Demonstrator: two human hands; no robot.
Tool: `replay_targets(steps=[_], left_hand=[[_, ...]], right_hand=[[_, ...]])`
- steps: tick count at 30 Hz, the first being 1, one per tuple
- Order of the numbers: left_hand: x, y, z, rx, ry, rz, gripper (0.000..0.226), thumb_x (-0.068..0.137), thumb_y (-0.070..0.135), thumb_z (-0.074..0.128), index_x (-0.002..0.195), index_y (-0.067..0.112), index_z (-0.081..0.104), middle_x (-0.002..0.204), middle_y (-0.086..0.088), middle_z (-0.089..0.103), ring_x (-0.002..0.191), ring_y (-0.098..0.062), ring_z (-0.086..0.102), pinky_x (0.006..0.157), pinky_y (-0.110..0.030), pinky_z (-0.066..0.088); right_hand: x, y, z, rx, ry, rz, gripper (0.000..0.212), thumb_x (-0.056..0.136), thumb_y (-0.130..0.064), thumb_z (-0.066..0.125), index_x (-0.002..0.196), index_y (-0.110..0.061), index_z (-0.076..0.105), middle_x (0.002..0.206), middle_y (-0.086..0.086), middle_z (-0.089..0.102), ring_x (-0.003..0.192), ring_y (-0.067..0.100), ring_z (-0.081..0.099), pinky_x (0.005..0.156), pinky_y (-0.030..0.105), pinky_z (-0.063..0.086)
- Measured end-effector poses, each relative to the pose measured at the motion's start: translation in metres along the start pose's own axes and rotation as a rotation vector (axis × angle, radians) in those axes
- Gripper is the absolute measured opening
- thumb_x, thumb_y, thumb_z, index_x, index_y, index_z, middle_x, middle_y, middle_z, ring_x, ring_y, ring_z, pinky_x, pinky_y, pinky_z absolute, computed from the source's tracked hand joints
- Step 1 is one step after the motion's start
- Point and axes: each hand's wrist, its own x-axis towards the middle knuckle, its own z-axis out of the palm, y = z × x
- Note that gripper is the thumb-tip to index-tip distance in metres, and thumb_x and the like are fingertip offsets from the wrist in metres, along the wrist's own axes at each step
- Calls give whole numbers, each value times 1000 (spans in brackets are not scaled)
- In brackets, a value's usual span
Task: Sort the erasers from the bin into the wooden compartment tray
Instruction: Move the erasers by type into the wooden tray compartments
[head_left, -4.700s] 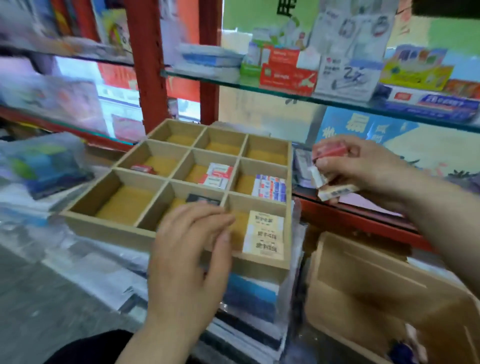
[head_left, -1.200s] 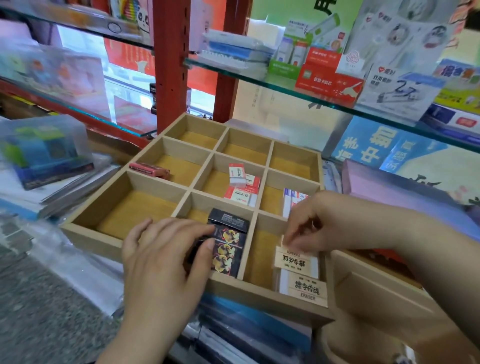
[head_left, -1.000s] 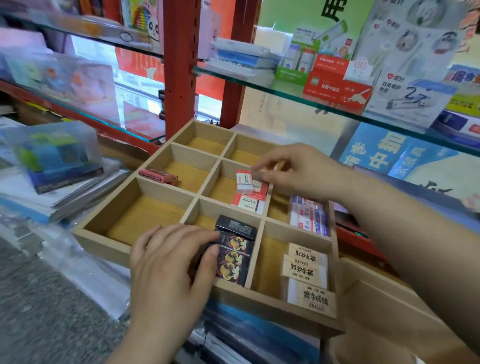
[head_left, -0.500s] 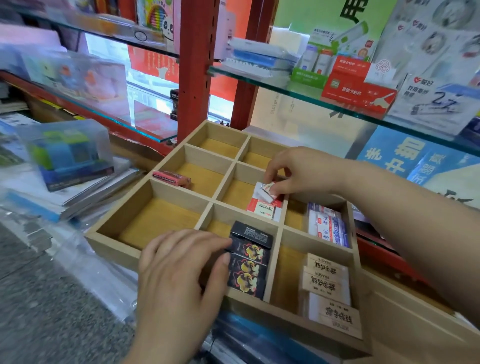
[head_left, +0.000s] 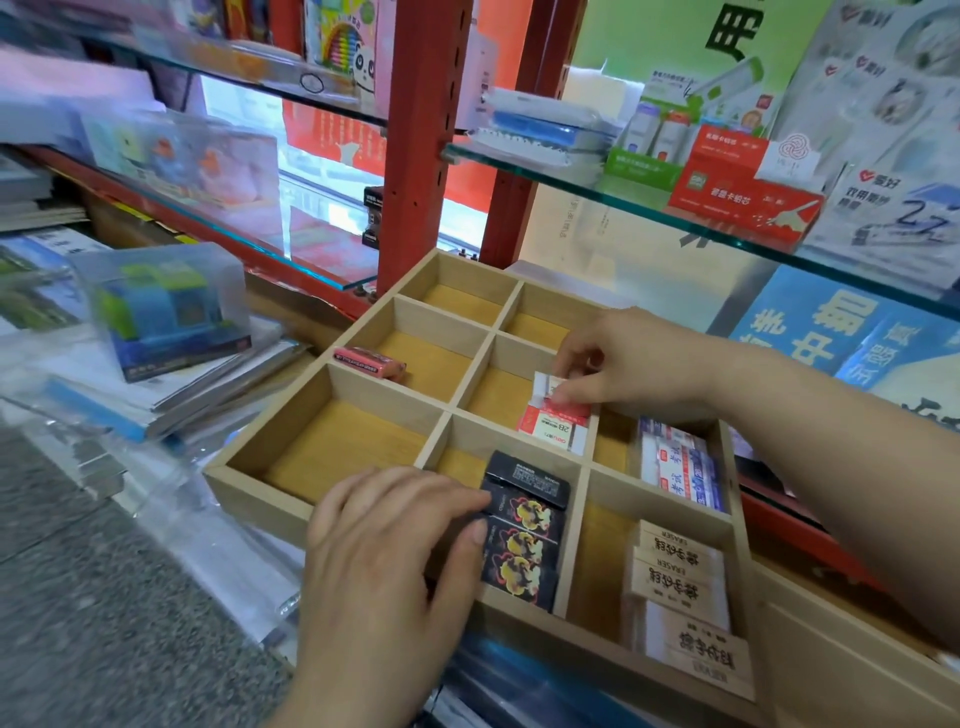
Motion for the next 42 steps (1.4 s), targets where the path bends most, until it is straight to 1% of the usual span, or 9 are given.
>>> replay_targets(steps=[5,10,14,19,26,31,34,37,42], left_hand=[[0,0,0,7,2,-1,26,79,34,45,81,26,70,83,25,54,88,-1,48,98,-8,12],[-1,-2,1,-10,10,9,21,79,35,46,85,31,66,84,25,56,89,1,48,99,-9,13],[-1,-3,2,-32,33,20,15,79,36,46,92,38,52,85,25,57,90,2,49,97,-12,18],[2,-9,0,-48,91,6,14,79,32,47,91,36,53,86,27,52,88,1,49,94,-9,19],[4,-17,-6,-49,114,-5,19,77,32,47,95,34,52,88,25,51,86,2,47,92,-4,18],[2,-19,-6,-54,90,0,18,77,34,47,94,37,52,87,27,51,87,4,47,92,-8,20],[3,-19,-4,-48,102,3,16,77,34,47,93,37,52,87,27,51,87,4,47,92,-10,20],[4,-18,-3,-46,126,2,17,77,33,47,92,36,53,88,27,50,87,4,46,93,-7,18],[3,-13,-4,-19,110,-47,26,77,33,46,83,23,69,84,22,53,85,-3,47,89,-8,20]], right_hand=[[-3,0,-3,39,-79,-7,12,84,-35,57,87,-27,65,82,-20,61,79,1,57,71,19,43],[3,-16,2,-18,162,-86,23,88,-29,54,109,-22,61,99,-11,54,90,4,46,72,15,35],[18,-43,7,194,178,-179,31,86,-28,59,115,-18,58,99,-11,52,90,4,48,76,16,40],[54,-85,21,372,100,-192,39,84,-28,62,119,-12,55,101,-2,57,90,8,49,75,20,38],[78,-97,33,552,86,-122,27,81,-14,65,106,-8,59,98,-2,52,90,10,48,67,8,35],[81,-96,29,542,74,-51,10,79,-14,68,86,-13,63,68,-12,50,63,3,47,53,9,36],[78,-92,25,559,42,-52,16,83,-14,63,99,-13,61,81,-2,58,66,6,49,59,14,39],[69,-87,18,503,59,-73,23,89,-15,55,111,-11,58,85,-5,54,64,3,46,55,8,38],[38,-65,3,579,197,-49,22,88,-4,51,107,-5,62,88,-2,59,80,9,53,76,16,43]])
